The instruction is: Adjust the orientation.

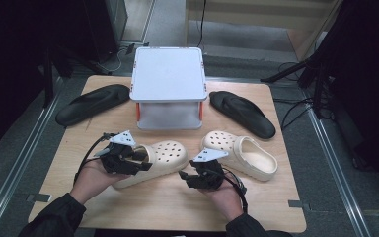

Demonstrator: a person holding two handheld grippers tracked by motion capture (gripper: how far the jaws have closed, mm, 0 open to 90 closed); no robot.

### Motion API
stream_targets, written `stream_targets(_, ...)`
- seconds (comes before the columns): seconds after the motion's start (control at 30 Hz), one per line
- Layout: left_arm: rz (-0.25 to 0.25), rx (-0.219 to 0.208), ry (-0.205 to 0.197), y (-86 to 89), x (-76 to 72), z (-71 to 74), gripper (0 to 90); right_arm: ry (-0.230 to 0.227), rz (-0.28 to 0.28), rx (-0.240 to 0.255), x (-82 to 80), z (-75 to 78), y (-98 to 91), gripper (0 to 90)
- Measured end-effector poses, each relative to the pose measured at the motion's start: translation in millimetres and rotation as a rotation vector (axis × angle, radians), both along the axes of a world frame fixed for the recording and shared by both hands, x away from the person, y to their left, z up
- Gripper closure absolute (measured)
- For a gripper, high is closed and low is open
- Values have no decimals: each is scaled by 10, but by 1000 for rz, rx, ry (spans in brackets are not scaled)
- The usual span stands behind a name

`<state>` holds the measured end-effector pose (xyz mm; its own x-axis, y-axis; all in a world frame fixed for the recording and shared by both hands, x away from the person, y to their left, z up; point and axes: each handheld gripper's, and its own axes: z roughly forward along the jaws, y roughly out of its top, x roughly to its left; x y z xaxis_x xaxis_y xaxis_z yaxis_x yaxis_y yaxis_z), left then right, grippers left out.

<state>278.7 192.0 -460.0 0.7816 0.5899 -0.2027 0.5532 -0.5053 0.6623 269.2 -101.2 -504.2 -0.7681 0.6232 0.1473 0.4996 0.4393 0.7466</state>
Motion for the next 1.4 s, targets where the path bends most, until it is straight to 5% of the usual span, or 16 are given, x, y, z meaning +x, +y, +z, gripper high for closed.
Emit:
stream_targets(0.37,49,-35,17,368,62,67,718,13,11,26,-4,2,47,515)
stream_targets(0.47,52,-32,58,471,121,28,801,21,10,33,5,-9,75,519)
stream_targets(0.63,66,-2,60,549,186,-24,895,20,10,40,-7,-9,148,575)
stream_targets(0.9,128,52,29,668,333,-177,896,24,38,53,-52,10,218,900)
stream_targets(1.03,140,62,41,695,427,-272,897,10,37,28,-60,-20,310,900)
stream_targets(1.4,112,89,87,641,483,-426,897,60,34,19,-13,-131,516,900)
